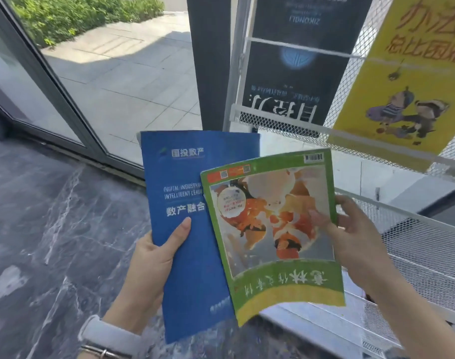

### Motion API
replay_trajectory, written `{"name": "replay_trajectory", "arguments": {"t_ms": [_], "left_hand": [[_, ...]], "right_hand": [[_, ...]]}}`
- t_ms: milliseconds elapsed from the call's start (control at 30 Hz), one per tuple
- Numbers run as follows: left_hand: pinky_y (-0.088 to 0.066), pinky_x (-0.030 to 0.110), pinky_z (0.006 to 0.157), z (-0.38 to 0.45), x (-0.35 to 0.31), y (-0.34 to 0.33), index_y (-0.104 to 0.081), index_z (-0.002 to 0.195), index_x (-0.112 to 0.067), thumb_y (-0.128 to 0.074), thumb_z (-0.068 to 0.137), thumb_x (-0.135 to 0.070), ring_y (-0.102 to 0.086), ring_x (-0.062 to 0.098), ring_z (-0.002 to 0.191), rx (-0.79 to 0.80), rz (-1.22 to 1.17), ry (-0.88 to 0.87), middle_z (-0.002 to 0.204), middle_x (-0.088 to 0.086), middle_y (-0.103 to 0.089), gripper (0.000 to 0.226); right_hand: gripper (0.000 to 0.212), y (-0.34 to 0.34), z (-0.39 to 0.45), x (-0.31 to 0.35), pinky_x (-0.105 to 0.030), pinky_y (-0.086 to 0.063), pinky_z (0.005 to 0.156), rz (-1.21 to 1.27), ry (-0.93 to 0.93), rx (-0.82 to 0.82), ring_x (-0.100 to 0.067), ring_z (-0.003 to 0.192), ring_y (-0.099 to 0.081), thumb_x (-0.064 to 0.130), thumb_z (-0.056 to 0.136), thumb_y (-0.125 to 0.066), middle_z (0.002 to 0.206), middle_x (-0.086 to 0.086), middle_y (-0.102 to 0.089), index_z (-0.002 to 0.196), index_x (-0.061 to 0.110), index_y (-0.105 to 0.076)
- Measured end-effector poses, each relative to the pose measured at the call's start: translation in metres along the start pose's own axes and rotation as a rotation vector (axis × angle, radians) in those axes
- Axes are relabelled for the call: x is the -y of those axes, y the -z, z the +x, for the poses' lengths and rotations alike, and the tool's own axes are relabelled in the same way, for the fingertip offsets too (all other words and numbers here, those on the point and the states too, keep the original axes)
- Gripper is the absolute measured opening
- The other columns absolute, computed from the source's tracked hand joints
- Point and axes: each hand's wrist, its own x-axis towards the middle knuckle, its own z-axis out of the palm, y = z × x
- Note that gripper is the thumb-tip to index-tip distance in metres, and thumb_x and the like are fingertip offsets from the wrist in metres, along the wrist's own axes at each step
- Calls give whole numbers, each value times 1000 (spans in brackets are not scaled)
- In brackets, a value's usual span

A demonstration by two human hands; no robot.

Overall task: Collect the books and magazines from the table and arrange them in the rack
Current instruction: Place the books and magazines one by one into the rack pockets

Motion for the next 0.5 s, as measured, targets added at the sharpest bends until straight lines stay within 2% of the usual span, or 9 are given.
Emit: {"name": "replay_trajectory", "arguments": {"t_ms": [33,100,200,300,400,500], "left_hand": [[-58,32,54,5,5,0,-70,87,-13,-66,68,-30,-72,22,71,-13,-17,-15,84,4,-77,27],[-56,29,52,15,14,2,-71,88,-11,-68,65,-31,-72,21,71,-54,-45,-35,84,4,-77,31],[-55,27,50,26,23,8,-68,89,-11,-68,62,-32,-72,18,68,-111,-47,-57,81,1,-77,35],[-56,28,50,31,27,9,-68,86,-14,-65,68,-27,-72,17,67,-102,-35,-72,79,-1,-77,22],[-56,28,49,32,26,13,-69,79,-16,-65,72,-24,-72,17,64,-118,-3,-91,76,-1,-77,12],[-55,29,48,31,24,21,-72,70,-17,-68,63,-33,-72,19,63,-159,23,-95,73,-1,-76,17]], "right_hand": [[20,2,4,-2,-9,-49,47,-15,43,-16,11,56,-65,24,89,-63,73,17,-68,83,40,-54],[24,4,14,-6,-8,-50,51,-12,121,-61,10,59,-65,24,87,-64,70,17,-71,80,46,-56],[34,4,31,-9,-16,-52,62,15,211,-169,1,66,-64,21,90,-63,79,10,-69,78,52,-57],[27,5,44,-7,-32,-50,75,56,263,-221,-13,76,-62,21,92,-63,83,8,-68,83,46,-56],[25,7,52,-3,-32,-50,75,27,299,-257,-14,78,-63,27,91,-63,77,16,-73,83,50,-59],[28,5,50,2,-36,-48,72,-43,369,-251,-31,80,-61,26,93,-61,77,13,-71,85,53,-59]]}}
